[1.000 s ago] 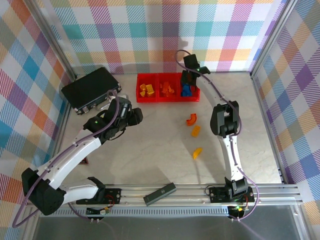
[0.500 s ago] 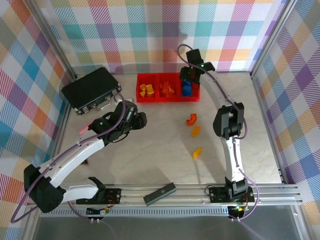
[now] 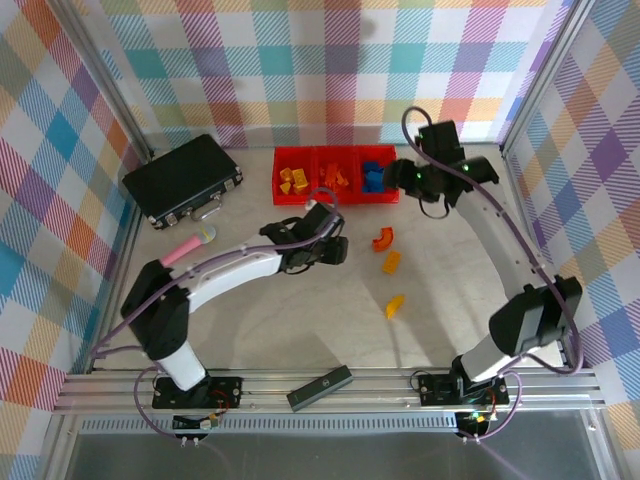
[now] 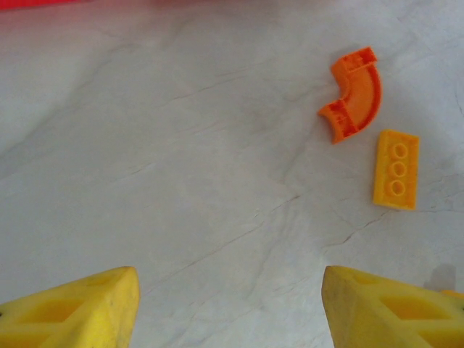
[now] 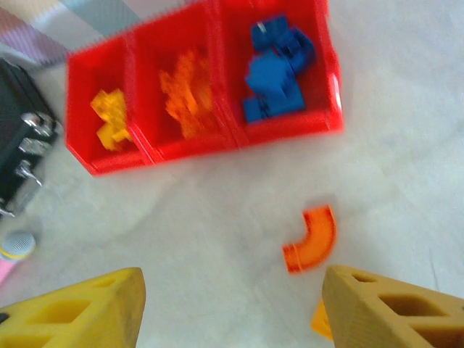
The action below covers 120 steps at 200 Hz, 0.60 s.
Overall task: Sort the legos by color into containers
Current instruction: Pick up the lego from the center of the table.
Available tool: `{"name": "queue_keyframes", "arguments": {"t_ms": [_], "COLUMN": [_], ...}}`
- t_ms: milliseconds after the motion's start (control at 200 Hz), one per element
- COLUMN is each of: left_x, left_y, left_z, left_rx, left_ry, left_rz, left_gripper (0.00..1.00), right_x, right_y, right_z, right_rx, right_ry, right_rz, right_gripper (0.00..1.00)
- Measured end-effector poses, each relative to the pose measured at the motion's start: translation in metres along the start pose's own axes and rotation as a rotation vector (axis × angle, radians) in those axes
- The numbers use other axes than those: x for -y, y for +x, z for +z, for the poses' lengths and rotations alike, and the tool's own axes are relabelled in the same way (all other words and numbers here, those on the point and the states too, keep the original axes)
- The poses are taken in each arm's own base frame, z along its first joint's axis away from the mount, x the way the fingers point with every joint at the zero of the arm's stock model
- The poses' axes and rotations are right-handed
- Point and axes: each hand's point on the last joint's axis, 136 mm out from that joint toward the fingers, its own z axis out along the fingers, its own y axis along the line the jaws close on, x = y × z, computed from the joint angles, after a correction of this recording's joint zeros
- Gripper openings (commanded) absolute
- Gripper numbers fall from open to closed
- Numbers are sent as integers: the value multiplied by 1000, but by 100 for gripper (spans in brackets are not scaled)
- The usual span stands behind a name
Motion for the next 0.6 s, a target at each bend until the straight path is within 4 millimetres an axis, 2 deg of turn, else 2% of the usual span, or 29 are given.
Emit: {"name": "queue_keyframes", "arguments": {"t_ms": [165, 310, 460, 600], "left_x": [28, 54, 76, 83], "left_y": [-7, -15, -24, -29], "left_z": [46, 84, 113, 130], "left_rx": [-30, -57, -76, -97], "left_ry": [52, 111, 187, 236], "left_rz": [118, 248, 348, 410], "left_gripper": [68, 70, 69, 68], "right_x": [56, 89, 104, 109], "right_y": [45, 57, 58, 54], "right_z": [-1, -11, -22, -29], "right_rx": [-60, -52, -24, 0], "right_ry": [65, 98, 110, 106], "right_rz": [101, 169, 202, 211], "right_gripper": [67, 67, 68, 68]}}
